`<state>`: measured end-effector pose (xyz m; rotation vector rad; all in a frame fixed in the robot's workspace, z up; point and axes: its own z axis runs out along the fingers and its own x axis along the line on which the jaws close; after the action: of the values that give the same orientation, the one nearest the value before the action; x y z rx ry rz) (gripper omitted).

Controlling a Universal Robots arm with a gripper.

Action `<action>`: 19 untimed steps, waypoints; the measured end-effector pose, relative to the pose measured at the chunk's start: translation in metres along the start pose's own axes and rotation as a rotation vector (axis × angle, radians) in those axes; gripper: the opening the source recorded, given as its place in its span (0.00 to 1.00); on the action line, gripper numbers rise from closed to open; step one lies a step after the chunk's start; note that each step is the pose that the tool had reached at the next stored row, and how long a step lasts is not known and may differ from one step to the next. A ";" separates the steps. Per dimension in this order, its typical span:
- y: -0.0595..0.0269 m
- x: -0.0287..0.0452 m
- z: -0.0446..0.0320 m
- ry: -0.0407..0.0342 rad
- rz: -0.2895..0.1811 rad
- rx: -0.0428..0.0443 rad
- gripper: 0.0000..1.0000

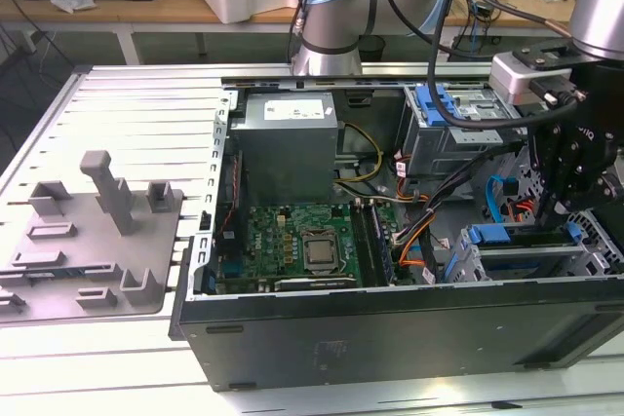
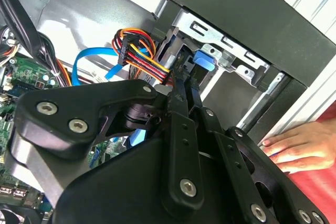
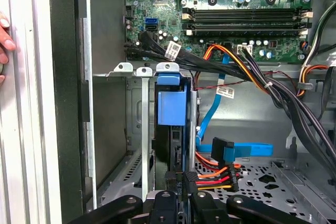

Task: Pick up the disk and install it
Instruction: 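Insert the first disk wire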

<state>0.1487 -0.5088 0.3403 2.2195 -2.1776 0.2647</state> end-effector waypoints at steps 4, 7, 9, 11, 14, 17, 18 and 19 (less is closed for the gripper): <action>0.0001 -0.0001 0.0007 -0.0005 0.000 0.0000 0.17; 0.0001 -0.0001 0.0008 -0.0021 0.000 0.0000 0.17; 0.0000 0.0000 0.0003 -0.0028 0.000 0.0000 0.17; -0.0002 0.0002 -0.0014 -0.0025 0.000 0.0001 0.17; -0.0002 0.0002 -0.0020 -0.0039 0.000 0.0000 0.17; -0.0002 0.0003 -0.0018 -0.0048 0.001 0.0000 0.17; -0.0002 0.0002 -0.0016 -0.0049 0.001 0.0001 0.17; -0.0002 0.0002 -0.0015 -0.0050 0.001 0.0001 0.17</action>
<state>0.1487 -0.5088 0.3418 2.2221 -2.1807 0.2595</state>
